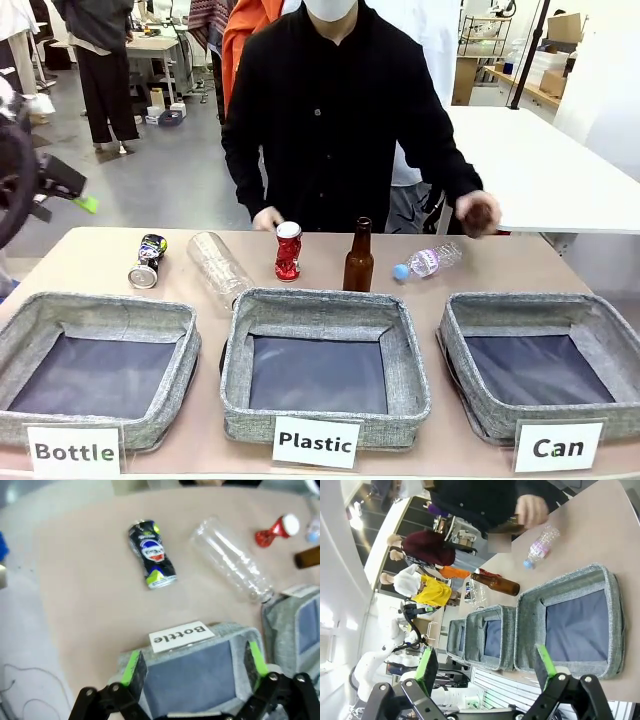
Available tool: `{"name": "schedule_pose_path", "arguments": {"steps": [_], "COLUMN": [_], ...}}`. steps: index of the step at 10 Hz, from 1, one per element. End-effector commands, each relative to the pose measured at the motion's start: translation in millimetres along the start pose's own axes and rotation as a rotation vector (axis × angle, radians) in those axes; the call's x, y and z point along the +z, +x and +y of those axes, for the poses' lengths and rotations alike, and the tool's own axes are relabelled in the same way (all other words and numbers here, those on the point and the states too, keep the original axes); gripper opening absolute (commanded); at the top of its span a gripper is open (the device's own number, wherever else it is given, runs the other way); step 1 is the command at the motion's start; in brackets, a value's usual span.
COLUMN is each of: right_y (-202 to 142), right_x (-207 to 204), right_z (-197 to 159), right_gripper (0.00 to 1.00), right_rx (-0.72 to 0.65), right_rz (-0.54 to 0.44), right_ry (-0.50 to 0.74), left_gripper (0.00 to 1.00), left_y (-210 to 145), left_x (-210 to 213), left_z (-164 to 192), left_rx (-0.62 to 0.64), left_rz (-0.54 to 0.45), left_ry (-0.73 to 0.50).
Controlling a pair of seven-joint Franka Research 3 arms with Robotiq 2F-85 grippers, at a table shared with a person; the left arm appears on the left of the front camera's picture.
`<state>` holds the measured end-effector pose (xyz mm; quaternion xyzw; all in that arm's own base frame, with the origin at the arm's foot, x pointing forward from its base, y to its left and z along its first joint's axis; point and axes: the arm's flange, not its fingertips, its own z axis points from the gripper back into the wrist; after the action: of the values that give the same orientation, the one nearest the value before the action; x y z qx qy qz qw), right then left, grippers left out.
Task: Sort the can waste into the basket.
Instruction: Pick up the can waste from the table and place it in the right Fabric basket.
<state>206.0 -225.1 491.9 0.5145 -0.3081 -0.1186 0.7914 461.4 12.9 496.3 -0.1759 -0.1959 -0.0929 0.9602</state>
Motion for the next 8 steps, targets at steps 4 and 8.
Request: {"name": "schedule_pose_path", "arguments": {"steps": [4, 8], "right_y": [3.0, 3.0], "right_x": [1.2, 1.2], "right_z": [0.3, 0.3], "right_gripper": [1.00, 1.00], "right_rx": [0.028, 0.028], "right_rz": [-0.008, -0.008], "right_ry": [0.015, 0.015], "left_gripper": [1.00, 1.00], "left_y": [82.1, 108.8], "left_x": [-81.0, -120.8], "left_z": [21.2, 44.9], "left_rx": [-0.006, 0.011], "left_rz": [0.291, 0.393], "left_ry": [0.046, -0.076]}}
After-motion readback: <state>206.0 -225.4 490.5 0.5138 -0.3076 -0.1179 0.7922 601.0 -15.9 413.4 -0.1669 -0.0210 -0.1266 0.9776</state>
